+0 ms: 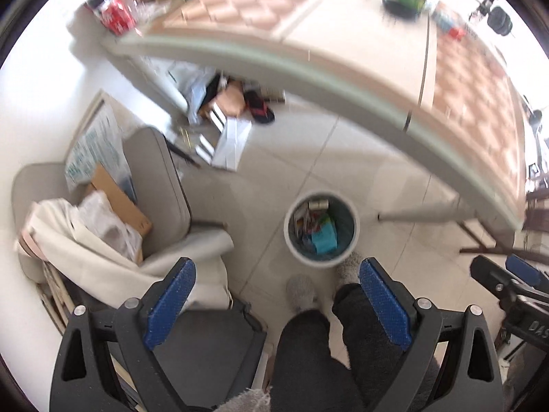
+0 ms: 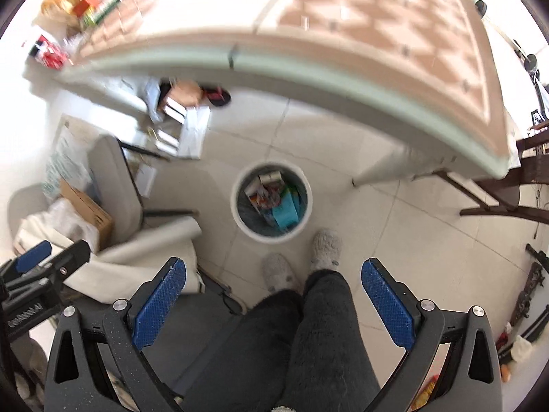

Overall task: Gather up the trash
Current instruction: 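Move both tools back over the table toward the lid and toothpaste box, then grasp the black cup lid with the left tool while the right tool grasps the white toothpaste box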

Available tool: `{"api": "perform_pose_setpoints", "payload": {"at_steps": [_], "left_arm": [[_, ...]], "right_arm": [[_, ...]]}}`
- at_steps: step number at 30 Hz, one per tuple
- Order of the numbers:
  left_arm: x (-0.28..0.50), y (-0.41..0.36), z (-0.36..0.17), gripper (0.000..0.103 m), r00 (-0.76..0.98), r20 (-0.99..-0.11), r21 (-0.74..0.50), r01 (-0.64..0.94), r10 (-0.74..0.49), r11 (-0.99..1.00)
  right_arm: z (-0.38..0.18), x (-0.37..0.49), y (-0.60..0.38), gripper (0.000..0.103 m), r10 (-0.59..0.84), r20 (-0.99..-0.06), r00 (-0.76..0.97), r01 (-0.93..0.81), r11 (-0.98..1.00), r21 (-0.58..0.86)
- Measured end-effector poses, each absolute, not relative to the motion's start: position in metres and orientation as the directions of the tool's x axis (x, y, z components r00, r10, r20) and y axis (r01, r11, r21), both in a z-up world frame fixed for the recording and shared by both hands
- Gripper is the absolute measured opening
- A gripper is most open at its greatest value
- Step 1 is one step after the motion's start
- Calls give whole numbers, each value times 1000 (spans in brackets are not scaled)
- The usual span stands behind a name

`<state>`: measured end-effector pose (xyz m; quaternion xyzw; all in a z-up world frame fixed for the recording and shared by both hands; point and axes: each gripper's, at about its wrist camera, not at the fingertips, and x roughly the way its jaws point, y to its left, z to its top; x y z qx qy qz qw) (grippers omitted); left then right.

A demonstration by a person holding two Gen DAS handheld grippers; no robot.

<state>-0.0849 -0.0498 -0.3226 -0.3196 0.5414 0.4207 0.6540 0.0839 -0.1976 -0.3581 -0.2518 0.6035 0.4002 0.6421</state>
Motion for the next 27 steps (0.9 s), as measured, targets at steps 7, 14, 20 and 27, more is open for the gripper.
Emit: {"api": "perform_pose_setpoints", "payload": {"at_steps": [7,14,20,27], "left_arm": [[-15,-6,-265,103,108,-940,55,-888,323,457],[95,62,-245,103,93,-942,68,-889,322,453],[200,142,-273,103,85,-979,0,-909,186,416],[283,216,-335,103,60,-998,-46,-931,28,363]], "right_arm": [[-283,148,-167,103,324,-946,-10,-792,576,205],[-254,289,-124,103,340,-939,48,-732,652,198],[-265,439,-63,103,268,-959,88,-694,707,134],[-301,580,17,103,166,-982,92,-690,722,58]]}}
